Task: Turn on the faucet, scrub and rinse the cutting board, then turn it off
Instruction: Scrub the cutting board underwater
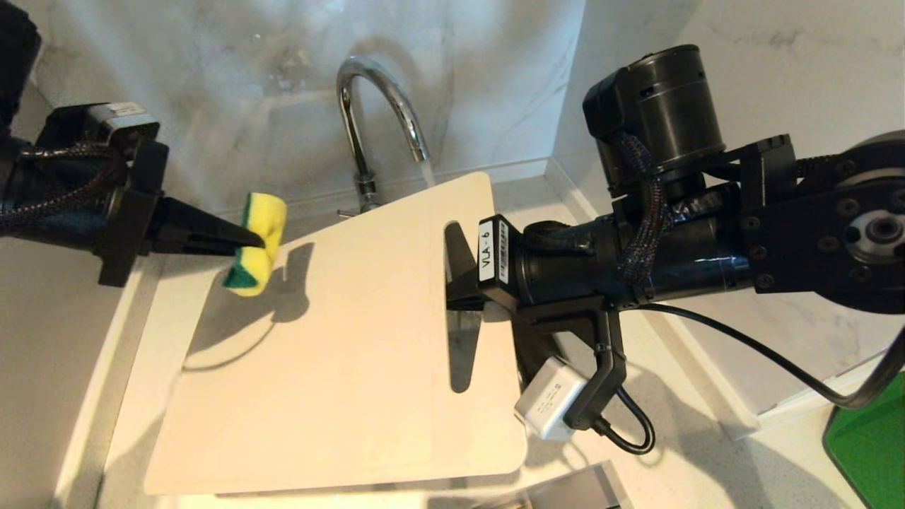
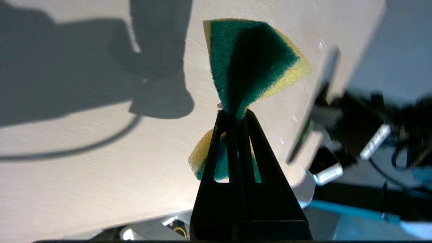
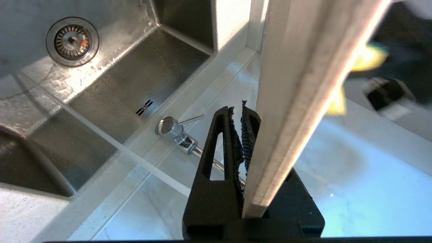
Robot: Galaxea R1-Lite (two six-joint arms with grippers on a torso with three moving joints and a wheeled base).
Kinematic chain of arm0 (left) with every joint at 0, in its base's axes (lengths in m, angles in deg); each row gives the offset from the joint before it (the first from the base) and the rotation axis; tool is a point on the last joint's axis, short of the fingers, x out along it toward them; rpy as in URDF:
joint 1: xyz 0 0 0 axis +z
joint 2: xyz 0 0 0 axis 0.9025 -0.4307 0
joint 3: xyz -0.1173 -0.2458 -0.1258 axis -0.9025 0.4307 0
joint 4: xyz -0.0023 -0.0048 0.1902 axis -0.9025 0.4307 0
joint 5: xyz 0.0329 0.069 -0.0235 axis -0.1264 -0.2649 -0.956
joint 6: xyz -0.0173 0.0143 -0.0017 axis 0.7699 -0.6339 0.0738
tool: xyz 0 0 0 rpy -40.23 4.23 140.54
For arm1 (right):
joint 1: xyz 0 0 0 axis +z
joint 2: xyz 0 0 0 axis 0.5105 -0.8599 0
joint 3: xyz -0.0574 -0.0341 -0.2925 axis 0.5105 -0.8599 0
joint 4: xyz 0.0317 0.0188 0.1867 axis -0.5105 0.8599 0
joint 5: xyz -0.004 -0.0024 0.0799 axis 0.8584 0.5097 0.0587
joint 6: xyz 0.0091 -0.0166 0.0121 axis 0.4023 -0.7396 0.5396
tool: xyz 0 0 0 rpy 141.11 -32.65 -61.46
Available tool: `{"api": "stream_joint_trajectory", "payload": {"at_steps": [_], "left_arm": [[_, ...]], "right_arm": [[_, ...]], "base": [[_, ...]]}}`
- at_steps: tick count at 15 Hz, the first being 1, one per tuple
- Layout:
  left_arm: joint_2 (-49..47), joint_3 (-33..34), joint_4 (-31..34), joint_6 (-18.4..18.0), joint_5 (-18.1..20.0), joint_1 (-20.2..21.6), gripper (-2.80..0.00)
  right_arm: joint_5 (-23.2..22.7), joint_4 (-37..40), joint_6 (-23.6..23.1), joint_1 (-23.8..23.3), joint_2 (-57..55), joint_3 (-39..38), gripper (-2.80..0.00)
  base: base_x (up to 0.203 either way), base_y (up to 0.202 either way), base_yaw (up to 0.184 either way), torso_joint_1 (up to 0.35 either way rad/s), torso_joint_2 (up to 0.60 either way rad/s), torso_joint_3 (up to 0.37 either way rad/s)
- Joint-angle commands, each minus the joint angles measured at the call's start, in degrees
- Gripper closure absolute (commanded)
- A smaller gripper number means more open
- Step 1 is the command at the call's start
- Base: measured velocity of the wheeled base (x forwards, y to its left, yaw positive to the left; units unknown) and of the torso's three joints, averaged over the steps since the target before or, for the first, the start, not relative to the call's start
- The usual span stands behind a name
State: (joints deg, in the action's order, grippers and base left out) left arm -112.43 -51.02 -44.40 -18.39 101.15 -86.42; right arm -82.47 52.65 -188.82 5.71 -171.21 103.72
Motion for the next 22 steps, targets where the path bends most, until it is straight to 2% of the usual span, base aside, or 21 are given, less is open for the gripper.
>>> {"api": "stream_joint_trajectory", "payload": {"at_steps": [1,3,4,5,8,11,13,15,18,22], "left_arm": [[0.1,-1.7,0.5,1.4,-8.6,-13.6,0.0],[-2.3,-2.8,0.7,1.0,-21.1,-22.7,0.0],[-3.4,-3.0,0.7,0.3,-24.9,-25.6,0.0],[-4.1,-2.6,0.7,-0.4,-26.8,-26.8,0.0],[-3.7,5.0,0.3,-0.2,-26.9,-26.8,0.0],[-3.1,13.0,-5.9,0.0,-27.1,-26.1,0.0],[-1.4,17.9,-7.5,0.1,-27.2,-24.3,0.0],[-0.1,23.0,-9.2,0.1,-26.8,-20.0,0.0],[1.0,32.0,-15.3,-1.5,-26.0,-13.3,0.0],[1.1,37.2,-19.5,-6.4,-19.1,-1.3,0.0]], "right_arm": [[-0.1,0.1,-0.9,0.1,-0.1,-0.4,0.0],[-0.1,0.1,-0.9,0.0,-0.1,-0.5,0.0],[-0.1,0.1,-0.9,0.0,-0.1,-0.6,0.0],[-0.1,0.1,-0.9,0.0,-0.1,-0.5,0.0],[-0.1,0.2,-0.9,-0.1,-0.1,-0.5,0.0],[-0.1,0.1,-0.8,-0.1,0.0,-1.1,0.0],[-0.1,-0.1,-0.8,-0.1,0.2,-1.2,0.0],[-0.2,-2.8,-0.4,-0.1,0.3,-2.7,0.0],[-0.3,-6.5,1.5,-0.1,0.3,-4.7,0.0],[-0.4,-6.5,1.5,-0.1,0.8,-4.8,0.0]], "base": [[0.0,0.0,0.0,0.0,0.0,0.0],[0.0,0.0,0.0,0.0,0.0,0.0],[0.0,0.0,0.0,0.0,0.0,0.0],[0.0,0.0,0.0,0.0,0.0,0.0],[0.0,0.0,0.0,0.0,0.0,0.0],[0.0,0.0,0.0,0.0,0.0,0.0],[0.0,0.0,0.0,0.0,0.0,0.0],[0.0,0.0,0.0,0.0,0.0,0.0],[0.0,0.0,0.0,0.0,0.0,0.0],[0.0,0.0,0.0,0.0,0.0,0.0]]}}
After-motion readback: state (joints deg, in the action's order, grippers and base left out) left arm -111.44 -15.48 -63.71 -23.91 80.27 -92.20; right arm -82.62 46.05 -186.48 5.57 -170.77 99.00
